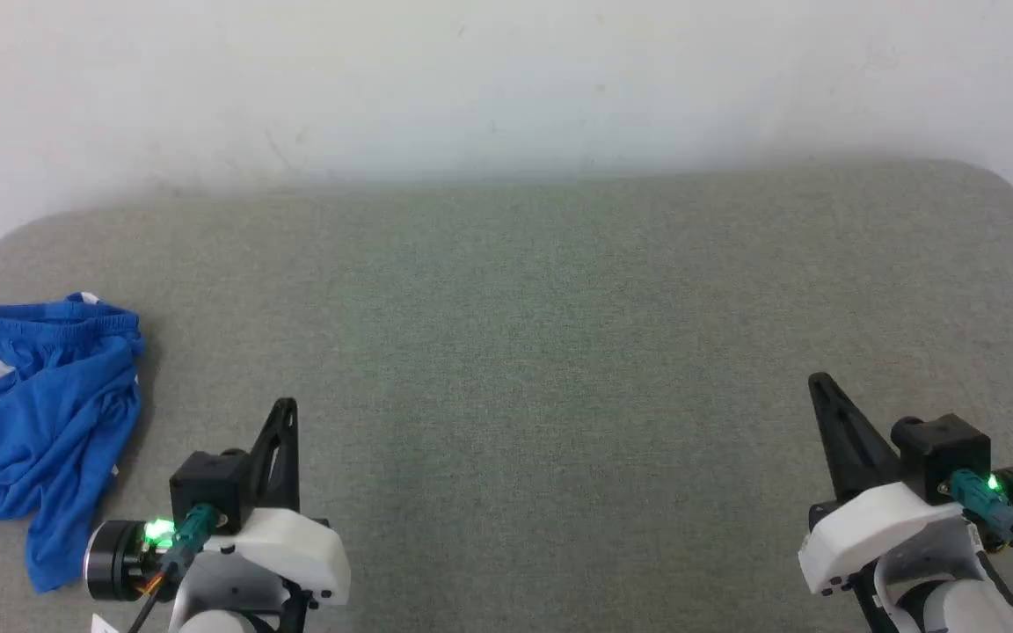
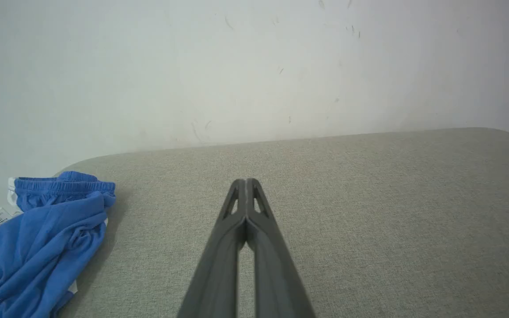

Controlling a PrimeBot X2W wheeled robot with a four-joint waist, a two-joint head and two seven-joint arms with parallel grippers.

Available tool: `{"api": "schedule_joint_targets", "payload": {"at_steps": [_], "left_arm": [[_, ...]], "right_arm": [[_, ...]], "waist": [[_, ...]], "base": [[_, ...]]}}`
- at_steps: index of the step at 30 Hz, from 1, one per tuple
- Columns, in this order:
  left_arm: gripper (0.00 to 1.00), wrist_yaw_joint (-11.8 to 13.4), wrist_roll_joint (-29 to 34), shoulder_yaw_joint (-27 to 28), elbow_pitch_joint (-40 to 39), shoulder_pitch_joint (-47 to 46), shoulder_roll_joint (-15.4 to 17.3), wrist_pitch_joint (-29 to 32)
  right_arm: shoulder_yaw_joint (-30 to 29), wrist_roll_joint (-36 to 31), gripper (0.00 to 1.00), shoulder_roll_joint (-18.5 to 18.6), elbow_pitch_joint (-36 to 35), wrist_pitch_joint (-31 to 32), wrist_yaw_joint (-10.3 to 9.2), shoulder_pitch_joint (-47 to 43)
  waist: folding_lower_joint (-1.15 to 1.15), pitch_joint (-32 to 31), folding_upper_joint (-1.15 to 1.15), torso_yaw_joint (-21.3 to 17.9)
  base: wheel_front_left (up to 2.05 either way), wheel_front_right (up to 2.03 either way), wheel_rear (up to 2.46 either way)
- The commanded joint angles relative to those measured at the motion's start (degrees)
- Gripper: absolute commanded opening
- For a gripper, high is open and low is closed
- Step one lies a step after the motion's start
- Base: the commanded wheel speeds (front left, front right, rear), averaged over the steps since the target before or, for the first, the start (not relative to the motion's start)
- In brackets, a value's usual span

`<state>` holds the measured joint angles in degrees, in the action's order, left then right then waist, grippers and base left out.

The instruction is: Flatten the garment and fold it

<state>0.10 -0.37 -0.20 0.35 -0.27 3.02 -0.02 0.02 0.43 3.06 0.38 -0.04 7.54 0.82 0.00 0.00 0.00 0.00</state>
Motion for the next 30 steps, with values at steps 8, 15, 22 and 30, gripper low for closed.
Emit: {"api": "schedule_joint_targets", "payload": {"at_steps": [8, 15, 22, 30], "left_arm": [[0.00, -0.1, 0.4, 0.2, -0.3, 0.3, -0.1, 0.0], [0.00, -0.1, 0.4, 0.2, -0.3, 0.3, -0.1, 0.0], [0.00, -0.1, 0.4, 0.2, -0.3, 0.3, -0.1, 0.0], [1.00, 0.0, -0.1, -0.1, 0.1, 0.0, 0.0, -0.1]], "right_arm": [[0.0, -0.4, 0.00, -0.2, -0.4, 0.0, -0.05, -0.8], [0.0, -0.4, 0.00, -0.2, -0.4, 0.0, -0.05, -0.8], [0.0, -0.4, 0.00, -0.2, -0.4, 0.0, -0.05, -0.8], [0.0, 0.2, 1.00, 0.0, 0.2, -0.1, 0.00, 0.0]], "waist": [[0.00, 0.0, 0.00, 0.0], [0.00, 0.0, 0.00, 0.0], [0.00, 0.0, 0.00, 0.0], [0.00, 0.0, 0.00, 0.0]], "base": [[0.00, 0.00, 0.00], [0.00, 0.00, 0.00], [0.00, 0.00, 0.00], [0.00, 0.00, 0.00]]}}
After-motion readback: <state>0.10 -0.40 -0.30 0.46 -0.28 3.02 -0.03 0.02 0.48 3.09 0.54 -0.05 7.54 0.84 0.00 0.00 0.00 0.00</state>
